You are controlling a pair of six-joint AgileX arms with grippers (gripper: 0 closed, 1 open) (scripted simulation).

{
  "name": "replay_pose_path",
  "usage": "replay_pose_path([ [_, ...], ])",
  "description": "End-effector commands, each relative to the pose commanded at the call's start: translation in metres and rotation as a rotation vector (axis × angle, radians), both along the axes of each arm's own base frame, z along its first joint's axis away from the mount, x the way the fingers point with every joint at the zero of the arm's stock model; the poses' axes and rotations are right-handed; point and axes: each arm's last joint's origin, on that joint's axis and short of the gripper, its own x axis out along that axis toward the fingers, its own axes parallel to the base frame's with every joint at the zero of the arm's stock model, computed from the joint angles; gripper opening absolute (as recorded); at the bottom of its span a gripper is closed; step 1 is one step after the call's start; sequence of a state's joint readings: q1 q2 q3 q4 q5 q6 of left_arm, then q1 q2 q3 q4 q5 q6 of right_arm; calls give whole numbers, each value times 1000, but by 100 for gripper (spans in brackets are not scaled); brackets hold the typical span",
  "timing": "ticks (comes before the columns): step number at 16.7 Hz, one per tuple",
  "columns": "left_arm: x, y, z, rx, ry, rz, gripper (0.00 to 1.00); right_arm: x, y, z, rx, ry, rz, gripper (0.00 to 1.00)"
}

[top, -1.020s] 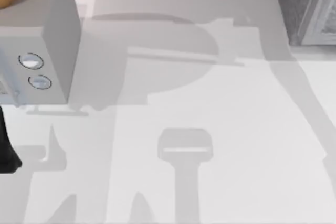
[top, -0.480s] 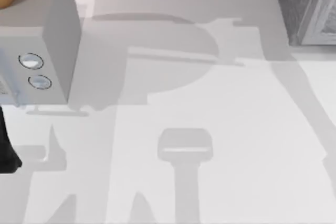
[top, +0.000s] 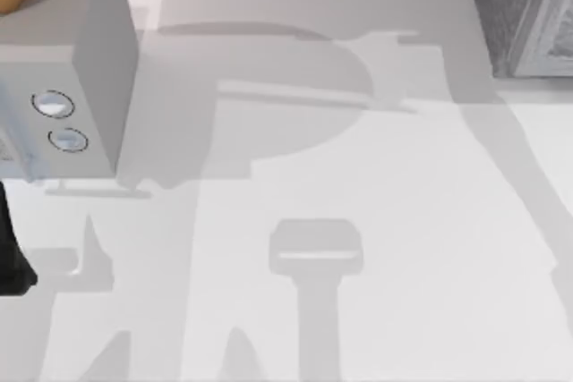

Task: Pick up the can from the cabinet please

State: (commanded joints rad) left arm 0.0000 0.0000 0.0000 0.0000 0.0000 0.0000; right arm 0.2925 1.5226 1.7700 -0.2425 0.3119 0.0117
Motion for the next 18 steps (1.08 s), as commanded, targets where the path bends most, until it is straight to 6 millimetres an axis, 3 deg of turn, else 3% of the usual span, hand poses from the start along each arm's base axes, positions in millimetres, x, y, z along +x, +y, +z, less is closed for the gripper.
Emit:
replay_pose_path([
  [8,0,0,0,0,0,0,100,-8,3,4,2,-3,1,0],
  [10,0,0,0,0,0,0,100,-32,11,17,2,-6,0,0],
  [13,0,0,0,0,0,0,100,-90,19,38,-2,4,-1,0],
  [16,0,0,0,0,0,0,100,-153,11,55,-2,4,2,0],
  [18,0,0,0,0,0,0,100,-176,4,60,1,0,1,0],
])
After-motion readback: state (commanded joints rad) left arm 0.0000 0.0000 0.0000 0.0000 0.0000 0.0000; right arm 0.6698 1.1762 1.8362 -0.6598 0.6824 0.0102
